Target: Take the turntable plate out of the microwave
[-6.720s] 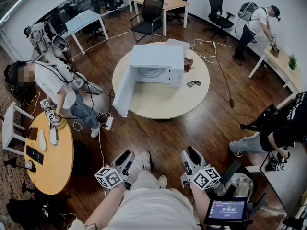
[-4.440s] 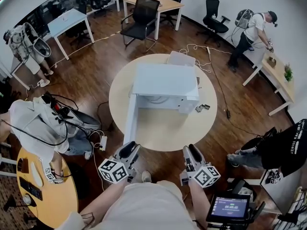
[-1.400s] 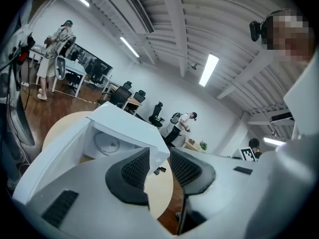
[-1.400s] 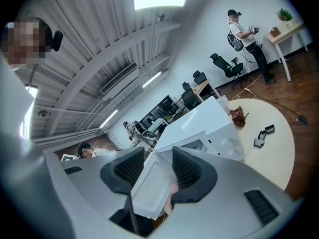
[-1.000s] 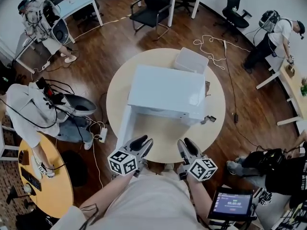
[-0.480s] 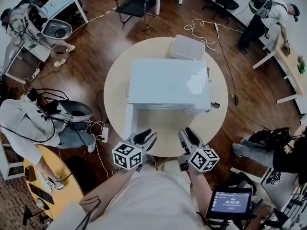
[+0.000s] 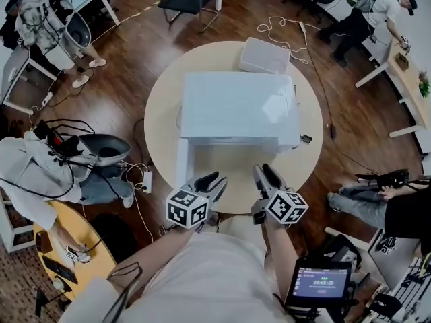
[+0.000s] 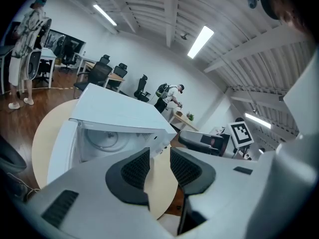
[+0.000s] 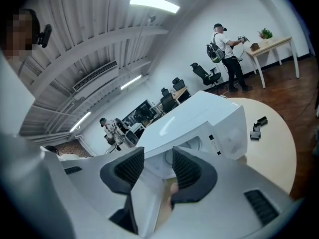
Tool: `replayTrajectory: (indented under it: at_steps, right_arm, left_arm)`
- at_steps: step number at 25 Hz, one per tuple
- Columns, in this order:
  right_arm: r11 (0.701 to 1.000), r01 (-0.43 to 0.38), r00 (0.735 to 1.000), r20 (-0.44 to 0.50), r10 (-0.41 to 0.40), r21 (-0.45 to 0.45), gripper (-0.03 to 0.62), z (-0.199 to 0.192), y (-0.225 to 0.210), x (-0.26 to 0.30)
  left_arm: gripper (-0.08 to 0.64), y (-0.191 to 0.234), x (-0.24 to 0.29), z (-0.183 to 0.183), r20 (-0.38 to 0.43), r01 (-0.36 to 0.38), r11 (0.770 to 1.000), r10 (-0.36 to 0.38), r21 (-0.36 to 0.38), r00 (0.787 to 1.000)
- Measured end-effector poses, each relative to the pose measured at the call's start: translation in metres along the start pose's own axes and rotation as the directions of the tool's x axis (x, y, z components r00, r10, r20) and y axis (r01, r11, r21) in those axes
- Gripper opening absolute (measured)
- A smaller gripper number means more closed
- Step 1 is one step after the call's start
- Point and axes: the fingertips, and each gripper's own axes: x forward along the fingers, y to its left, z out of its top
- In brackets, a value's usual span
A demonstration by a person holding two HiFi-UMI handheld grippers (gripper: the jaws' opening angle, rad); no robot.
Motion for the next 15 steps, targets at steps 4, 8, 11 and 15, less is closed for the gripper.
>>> replayTrajectory:
  at_steps: [4, 8, 11, 15]
  right_arm:
    - [1.000, 0.009, 1.000, -0.026, -0.009, -0.004, 0.184, 0.001, -0.021, 0.029]
    - [1.000, 0.016, 0.996, -0.088, -0.017, -0.008, 0.184, -0.004, -0.044, 0.049]
    - [1.000, 0.027, 0.994, -0.105, -0.025, 0.014, 0.184, -0.008, -0.055, 0.071]
    - [0.998, 0.065, 0.988, -0.143, -0.065, -0.003, 0.184, -0.021, -0.080, 0.103]
  left_arm:
    - [0.132, 0.006, 0.012, 0.015, 0.037, -0.035, 0.999, 0.034, 0.009, 0.999]
    - [0.132, 0.001, 0.021, 0.022, 0.053, -0.068, 0.998, 0.069, -0.015, 0.996]
    - [0.132, 0.002, 0.022, 0.028, 0.057, -0.083, 0.997, 0.083, -0.004, 0.995]
    - [0.132, 0.005, 0.026, 0.023, 0.045, -0.102, 0.995, 0.102, -0.007, 0.994]
